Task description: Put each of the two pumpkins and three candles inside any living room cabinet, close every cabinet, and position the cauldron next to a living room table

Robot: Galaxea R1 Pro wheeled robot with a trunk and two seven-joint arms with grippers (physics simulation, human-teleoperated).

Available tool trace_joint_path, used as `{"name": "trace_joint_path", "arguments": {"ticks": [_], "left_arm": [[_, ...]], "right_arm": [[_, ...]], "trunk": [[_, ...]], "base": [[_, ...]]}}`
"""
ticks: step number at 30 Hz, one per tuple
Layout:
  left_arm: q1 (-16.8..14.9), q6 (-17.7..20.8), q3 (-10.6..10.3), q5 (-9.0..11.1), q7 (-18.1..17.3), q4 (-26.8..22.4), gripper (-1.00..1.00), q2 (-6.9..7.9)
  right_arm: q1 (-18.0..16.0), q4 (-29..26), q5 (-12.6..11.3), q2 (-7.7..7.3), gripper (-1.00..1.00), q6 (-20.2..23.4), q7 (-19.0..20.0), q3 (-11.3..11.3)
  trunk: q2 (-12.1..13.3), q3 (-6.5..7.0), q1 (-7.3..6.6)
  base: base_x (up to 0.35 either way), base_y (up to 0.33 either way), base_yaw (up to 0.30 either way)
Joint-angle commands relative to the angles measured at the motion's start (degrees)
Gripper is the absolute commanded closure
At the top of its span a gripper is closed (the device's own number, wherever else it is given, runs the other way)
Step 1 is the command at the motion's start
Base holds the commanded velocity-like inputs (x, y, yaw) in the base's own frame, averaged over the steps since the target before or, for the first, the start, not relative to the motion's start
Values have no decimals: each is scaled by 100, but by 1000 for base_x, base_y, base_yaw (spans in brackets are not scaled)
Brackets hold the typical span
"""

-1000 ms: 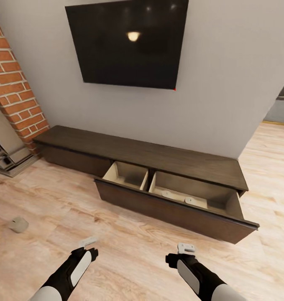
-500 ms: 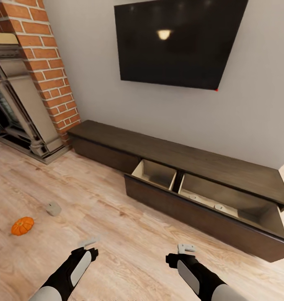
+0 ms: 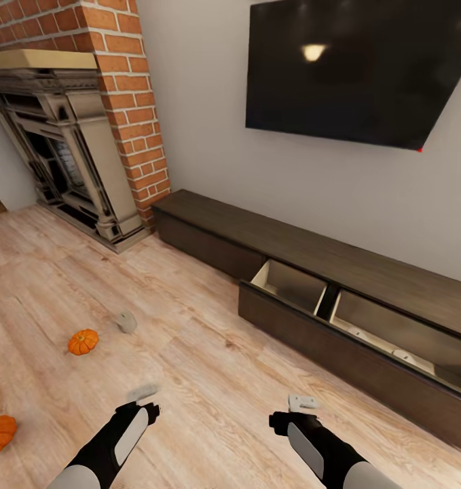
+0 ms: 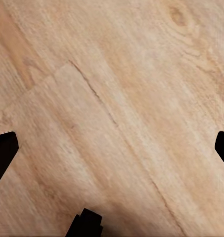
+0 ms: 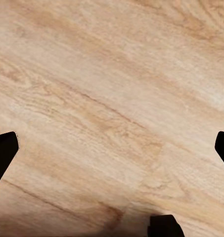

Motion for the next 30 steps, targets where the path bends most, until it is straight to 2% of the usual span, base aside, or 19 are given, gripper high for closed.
{"name": "trace_joint_path", "arguments": {"ticks": [1,8,30], "left_arm": [[-3,17,-39,46,50,-9,-100,7],[-3,17,-36,70,57,-9,-100,0],[-3,26,37,113,56,-9,-100,5]], "right_arm": [[-5,-11,-38,-5,-100,16,-49,39],[-6,-11,48,-10,-100,18,-49,33],[-2,-3,59,-6,-100,-54,-49,41]], "trunk": [[-2,-8,0],[-2,-29,0],[-2,-89,0]], "base": [[0,5,288],[0,1,288],[0,0,288]]}}
